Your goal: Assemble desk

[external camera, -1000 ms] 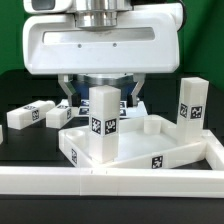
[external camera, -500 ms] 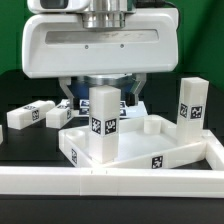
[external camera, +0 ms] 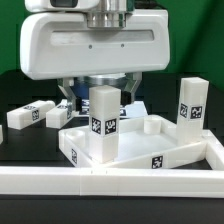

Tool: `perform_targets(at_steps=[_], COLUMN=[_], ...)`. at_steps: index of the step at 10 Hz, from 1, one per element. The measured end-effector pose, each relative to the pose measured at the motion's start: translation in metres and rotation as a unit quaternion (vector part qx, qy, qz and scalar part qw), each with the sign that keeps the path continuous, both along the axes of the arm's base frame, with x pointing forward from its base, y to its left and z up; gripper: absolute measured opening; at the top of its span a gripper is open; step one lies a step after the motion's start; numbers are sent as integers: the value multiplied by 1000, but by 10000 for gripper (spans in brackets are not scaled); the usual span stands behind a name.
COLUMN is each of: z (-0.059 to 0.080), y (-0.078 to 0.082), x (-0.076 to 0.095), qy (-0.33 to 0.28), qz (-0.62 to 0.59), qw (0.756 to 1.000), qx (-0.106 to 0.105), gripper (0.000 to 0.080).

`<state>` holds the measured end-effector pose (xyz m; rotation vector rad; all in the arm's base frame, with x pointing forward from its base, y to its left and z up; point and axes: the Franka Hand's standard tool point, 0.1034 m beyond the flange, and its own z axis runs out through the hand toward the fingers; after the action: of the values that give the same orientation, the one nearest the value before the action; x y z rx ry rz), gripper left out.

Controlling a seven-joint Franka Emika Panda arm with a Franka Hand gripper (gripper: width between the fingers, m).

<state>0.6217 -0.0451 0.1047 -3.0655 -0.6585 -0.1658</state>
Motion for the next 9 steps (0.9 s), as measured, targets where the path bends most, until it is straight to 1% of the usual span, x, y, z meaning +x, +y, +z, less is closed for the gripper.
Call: perform_targets(at_steps=[2, 5, 7, 9], z=[0, 0, -1, -1], y=[0, 0, 0, -1], x=[0, 0, 0, 0], qy=[0, 1, 2, 4], qz=[0, -11, -88, -161], qw=[1000, 1000, 996, 987], qx=[0, 1, 11, 20], gripper=[287, 289, 289, 289])
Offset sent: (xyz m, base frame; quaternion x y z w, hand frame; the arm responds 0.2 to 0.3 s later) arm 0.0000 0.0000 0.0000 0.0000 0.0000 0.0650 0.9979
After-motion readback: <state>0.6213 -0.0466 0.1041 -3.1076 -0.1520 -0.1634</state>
